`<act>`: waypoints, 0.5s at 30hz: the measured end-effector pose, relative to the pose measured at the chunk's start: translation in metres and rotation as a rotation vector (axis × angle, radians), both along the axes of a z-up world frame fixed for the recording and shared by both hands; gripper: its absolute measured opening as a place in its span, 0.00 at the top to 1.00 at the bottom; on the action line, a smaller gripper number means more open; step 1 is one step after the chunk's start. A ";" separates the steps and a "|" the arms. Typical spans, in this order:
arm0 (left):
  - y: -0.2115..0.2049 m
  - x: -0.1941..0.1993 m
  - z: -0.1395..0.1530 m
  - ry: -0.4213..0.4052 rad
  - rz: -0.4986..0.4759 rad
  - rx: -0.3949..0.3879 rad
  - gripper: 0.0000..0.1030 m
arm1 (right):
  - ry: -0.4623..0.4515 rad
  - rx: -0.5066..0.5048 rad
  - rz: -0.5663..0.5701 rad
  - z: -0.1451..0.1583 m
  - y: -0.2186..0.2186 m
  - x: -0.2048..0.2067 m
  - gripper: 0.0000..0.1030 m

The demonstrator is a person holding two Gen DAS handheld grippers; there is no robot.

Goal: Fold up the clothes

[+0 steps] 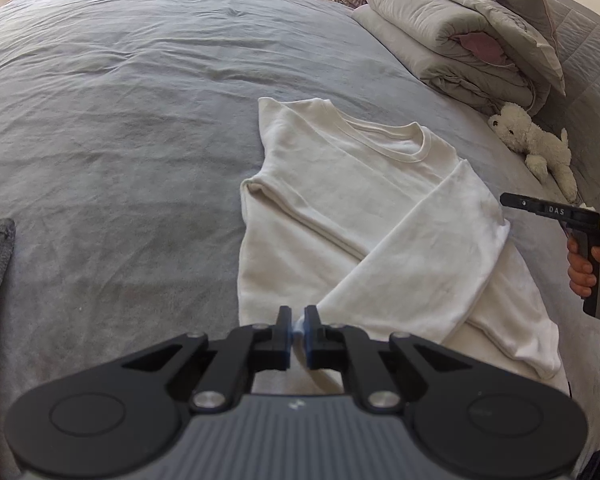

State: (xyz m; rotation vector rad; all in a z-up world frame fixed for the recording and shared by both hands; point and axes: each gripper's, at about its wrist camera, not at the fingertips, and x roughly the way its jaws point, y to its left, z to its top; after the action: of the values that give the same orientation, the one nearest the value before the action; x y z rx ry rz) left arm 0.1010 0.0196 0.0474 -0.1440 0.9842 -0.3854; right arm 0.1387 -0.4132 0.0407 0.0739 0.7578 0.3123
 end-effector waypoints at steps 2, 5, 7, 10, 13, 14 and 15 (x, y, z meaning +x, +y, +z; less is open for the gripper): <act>0.000 0.002 -0.003 0.006 0.004 0.005 0.94 | 0.012 -0.008 0.029 -0.011 0.006 -0.007 0.75; 0.000 0.004 -0.006 0.011 0.012 0.007 0.94 | -0.010 -0.037 0.028 -0.019 0.014 -0.012 0.86; 0.004 0.004 -0.004 0.012 0.030 -0.013 0.94 | -0.037 -0.018 -0.013 -0.010 0.012 -0.015 0.89; 0.008 0.002 0.002 -0.003 0.035 -0.047 0.94 | -0.003 -0.003 -0.083 -0.012 0.011 -0.015 0.90; 0.003 0.002 -0.004 0.011 0.021 -0.012 0.94 | 0.049 0.005 -0.152 -0.018 0.011 -0.013 0.90; 0.003 0.003 -0.006 0.021 0.021 -0.005 0.94 | 0.055 -0.006 -0.163 -0.019 0.013 -0.012 0.89; 0.004 0.003 -0.006 0.023 0.022 -0.008 0.94 | 0.060 -0.005 -0.172 -0.018 0.015 -0.011 0.89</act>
State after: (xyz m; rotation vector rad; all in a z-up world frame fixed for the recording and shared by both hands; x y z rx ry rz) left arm 0.1039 0.0235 0.0414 -0.1668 1.0032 -0.3685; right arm 0.1274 -0.3986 0.0226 0.1437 0.8058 0.1453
